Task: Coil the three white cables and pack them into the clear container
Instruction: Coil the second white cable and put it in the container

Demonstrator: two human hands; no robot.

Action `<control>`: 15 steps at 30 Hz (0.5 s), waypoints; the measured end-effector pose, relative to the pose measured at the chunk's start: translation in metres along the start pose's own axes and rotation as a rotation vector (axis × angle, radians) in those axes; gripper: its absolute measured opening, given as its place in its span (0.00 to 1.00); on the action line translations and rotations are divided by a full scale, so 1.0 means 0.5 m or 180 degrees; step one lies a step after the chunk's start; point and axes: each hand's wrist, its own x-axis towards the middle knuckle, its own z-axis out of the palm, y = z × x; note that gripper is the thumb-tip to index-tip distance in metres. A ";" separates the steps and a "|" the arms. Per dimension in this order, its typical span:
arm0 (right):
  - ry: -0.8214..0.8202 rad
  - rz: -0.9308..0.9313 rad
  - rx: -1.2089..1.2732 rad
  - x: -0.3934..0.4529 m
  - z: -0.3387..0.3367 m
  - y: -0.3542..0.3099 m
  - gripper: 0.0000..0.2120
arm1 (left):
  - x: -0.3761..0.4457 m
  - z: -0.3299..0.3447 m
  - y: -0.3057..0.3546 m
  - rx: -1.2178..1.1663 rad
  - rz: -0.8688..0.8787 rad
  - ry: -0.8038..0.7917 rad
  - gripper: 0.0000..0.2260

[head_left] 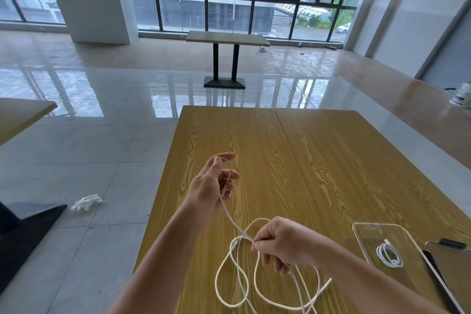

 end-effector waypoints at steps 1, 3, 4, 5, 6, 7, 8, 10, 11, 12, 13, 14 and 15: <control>0.0143 0.0044 0.0023 0.005 -0.003 0.002 0.08 | -0.002 0.001 -0.005 0.0175 0.0045 -0.0072 0.17; 0.0442 0.0105 0.0148 0.011 -0.008 0.001 0.09 | -0.005 0.003 -0.014 0.0508 0.0136 -0.0172 0.17; 0.0583 0.0111 0.0271 0.012 -0.011 0.001 0.08 | -0.006 0.003 -0.020 0.0682 0.0175 -0.0199 0.17; 0.0700 0.0091 0.0435 0.012 -0.013 0.000 0.08 | -0.006 0.004 -0.025 0.0856 0.0206 -0.0203 0.16; 0.0779 0.0041 0.0628 0.011 -0.016 -0.002 0.09 | -0.005 0.003 -0.031 0.0999 0.0224 -0.0188 0.16; 0.0830 -0.0042 0.0842 0.008 -0.018 -0.006 0.09 | -0.004 0.004 -0.037 0.1101 0.0230 -0.0159 0.16; 0.0866 -0.0145 0.1065 0.005 -0.020 -0.011 0.09 | -0.002 0.004 -0.044 0.1155 0.0226 -0.0130 0.16; 0.0926 -0.0340 0.1444 0.000 -0.020 -0.025 0.10 | 0.001 0.004 -0.055 0.1113 0.0198 -0.0069 0.17; 0.0940 -0.0418 0.1560 -0.003 -0.018 -0.031 0.11 | 0.002 0.003 -0.059 0.1059 0.0187 -0.0030 0.18; 0.0935 -0.0495 0.1637 -0.005 -0.016 -0.037 0.10 | 0.001 0.003 -0.061 0.1011 0.0185 0.0013 0.19; 0.0913 -0.0568 0.1696 -0.006 -0.013 -0.043 0.09 | -0.001 0.002 -0.064 0.0963 0.0194 0.0040 0.20; 0.0874 -0.0637 0.1756 -0.007 -0.011 -0.047 0.09 | -0.004 0.001 -0.065 0.0915 0.0204 0.0046 0.20; 0.0828 -0.0694 0.1830 -0.008 -0.008 -0.050 0.09 | -0.007 0.001 -0.068 0.0855 0.0202 0.0038 0.21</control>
